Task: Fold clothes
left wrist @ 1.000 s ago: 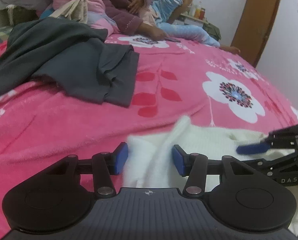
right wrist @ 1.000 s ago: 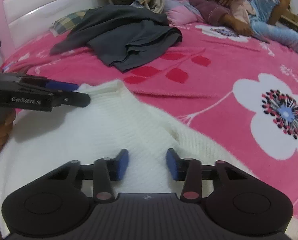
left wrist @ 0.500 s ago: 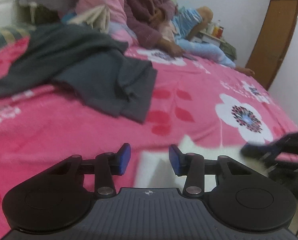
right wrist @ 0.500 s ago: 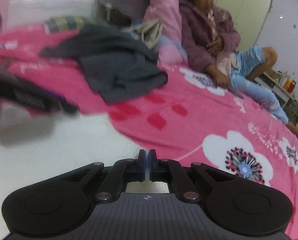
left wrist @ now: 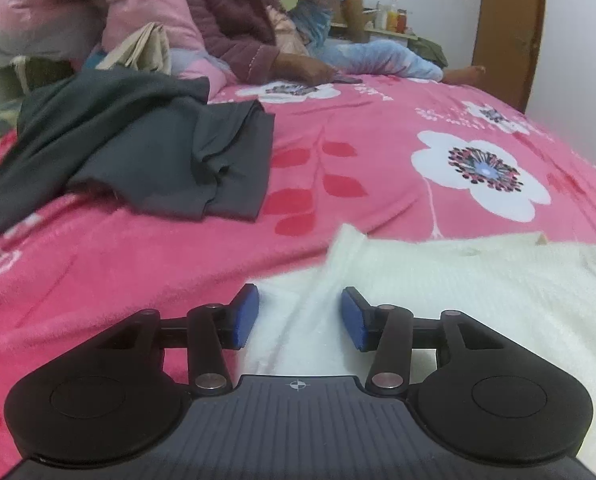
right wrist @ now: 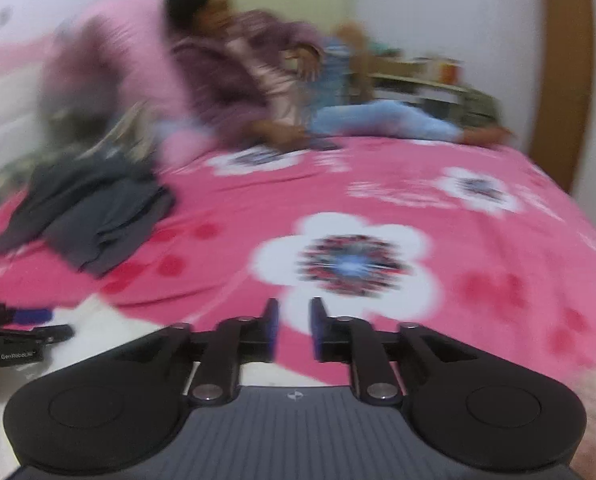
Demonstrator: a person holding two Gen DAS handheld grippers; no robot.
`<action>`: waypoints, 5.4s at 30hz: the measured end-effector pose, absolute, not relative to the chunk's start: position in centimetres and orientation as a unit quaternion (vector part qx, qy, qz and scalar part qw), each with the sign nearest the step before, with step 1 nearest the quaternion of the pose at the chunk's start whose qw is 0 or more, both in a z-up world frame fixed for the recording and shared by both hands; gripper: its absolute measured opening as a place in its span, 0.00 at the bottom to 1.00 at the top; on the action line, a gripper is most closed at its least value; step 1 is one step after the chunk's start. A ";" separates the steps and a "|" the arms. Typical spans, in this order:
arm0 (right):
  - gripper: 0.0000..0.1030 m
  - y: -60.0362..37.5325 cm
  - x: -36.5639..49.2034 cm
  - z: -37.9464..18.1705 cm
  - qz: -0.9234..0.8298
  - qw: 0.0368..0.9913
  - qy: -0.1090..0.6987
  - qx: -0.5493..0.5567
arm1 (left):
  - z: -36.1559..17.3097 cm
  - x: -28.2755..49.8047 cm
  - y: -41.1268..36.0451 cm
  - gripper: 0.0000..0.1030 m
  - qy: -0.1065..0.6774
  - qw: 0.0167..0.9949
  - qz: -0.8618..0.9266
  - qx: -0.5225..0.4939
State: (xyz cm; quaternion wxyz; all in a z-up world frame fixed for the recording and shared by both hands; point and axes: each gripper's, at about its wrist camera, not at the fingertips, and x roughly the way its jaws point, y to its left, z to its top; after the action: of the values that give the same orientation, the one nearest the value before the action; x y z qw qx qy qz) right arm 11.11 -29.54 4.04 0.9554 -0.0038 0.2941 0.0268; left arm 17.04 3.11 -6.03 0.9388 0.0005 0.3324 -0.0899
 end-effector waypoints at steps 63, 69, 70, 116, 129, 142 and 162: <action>0.08 -36.3 10.1 0.0 -0.061 0.965 0.230 0.114 | -3.8 18.7 1.7 0.06 0.291 0.950 -0.110 0.032; 0.08 -37.7 13.5 -5.5 -0.072 0.932 0.327 0.138 | -5.7 20.4 1.1 0.06 0.327 0.939 -0.100 0.038; 0.08 -38.2 13.8 -6.6 -0.071 0.923 0.345 0.155 | -6.0 20.5 1.1 0.07 0.334 0.936 -0.100 0.039; 0.36 -34.3 -10.5 -5.0 -0.060 0.933 0.342 0.100 | -5.8 2.7 6.6 0.42 0.372 0.923 -0.073 0.065; 0.25 -25.7 -7.2 -4.9 0.114 0.943 0.311 0.027 | -4.8 -1.5 9.4 0.46 0.379 0.908 -0.096 -0.152; 0.30 -20.0 -4.8 -4.9 0.199 0.937 0.283 -0.048 | -8.6 -0.6 10.0 0.77 0.346 0.877 -0.149 -0.297; 0.30 -22.4 -1.6 -7.2 0.177 0.954 0.233 0.070 | -10.0 2.6 8.2 0.76 0.283 0.888 -0.179 -0.314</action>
State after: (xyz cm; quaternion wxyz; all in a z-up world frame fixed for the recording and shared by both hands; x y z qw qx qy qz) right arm -1.64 -22.40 -7.16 0.9537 0.0696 0.2332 0.1766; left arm 2.60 8.24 -10.05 0.8881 -0.3144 0.2835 -0.1789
